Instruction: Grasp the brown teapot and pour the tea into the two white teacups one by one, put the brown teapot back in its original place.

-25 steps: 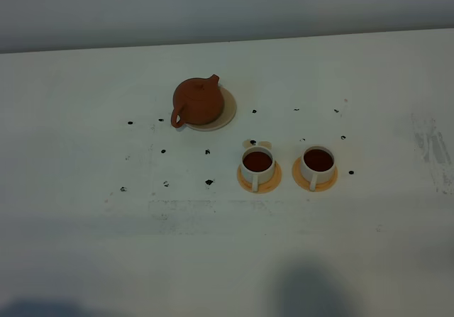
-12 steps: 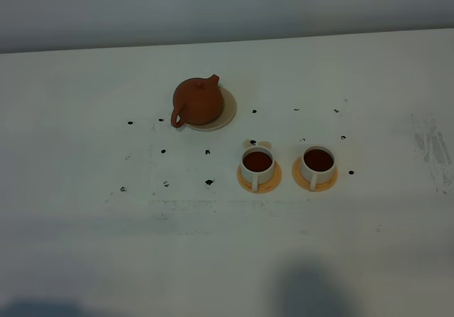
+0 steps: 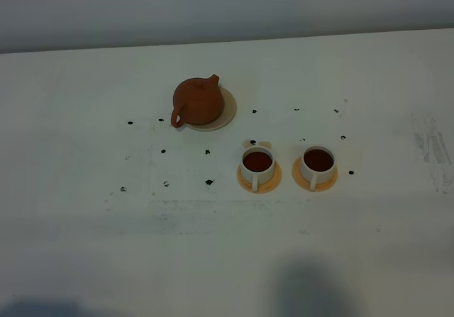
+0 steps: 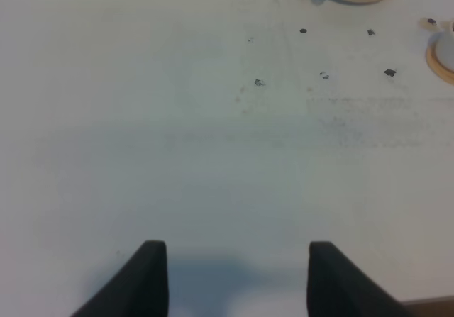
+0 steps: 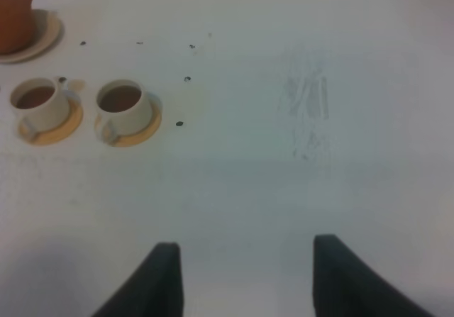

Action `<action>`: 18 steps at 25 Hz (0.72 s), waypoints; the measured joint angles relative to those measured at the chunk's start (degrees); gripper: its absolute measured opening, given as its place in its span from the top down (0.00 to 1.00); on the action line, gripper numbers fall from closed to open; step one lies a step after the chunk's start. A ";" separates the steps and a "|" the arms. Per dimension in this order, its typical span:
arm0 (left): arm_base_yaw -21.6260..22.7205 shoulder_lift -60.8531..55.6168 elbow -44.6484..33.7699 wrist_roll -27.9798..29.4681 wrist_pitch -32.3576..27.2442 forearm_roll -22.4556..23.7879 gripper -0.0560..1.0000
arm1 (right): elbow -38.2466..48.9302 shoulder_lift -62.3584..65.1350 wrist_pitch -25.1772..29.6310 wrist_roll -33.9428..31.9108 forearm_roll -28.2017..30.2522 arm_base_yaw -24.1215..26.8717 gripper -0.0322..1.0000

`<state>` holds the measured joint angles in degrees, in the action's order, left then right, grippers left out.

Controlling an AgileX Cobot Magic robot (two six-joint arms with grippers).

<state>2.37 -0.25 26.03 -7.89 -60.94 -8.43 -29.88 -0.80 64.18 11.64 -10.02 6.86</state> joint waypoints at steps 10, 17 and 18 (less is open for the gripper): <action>0.00 0.00 0.00 0.00 0.00 0.00 0.54 | 0.00 0.00 0.00 0.00 0.00 0.00 0.56; 0.00 0.00 0.00 0.00 0.00 0.00 0.54 | 0.00 0.00 0.00 0.00 0.00 0.00 0.56; 0.00 0.00 0.00 0.00 0.00 0.00 0.54 | 0.00 0.00 0.00 0.00 0.00 0.00 0.56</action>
<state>2.37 -0.25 26.03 -7.89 -60.94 -8.43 -29.88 -0.80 64.18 11.64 -10.02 6.86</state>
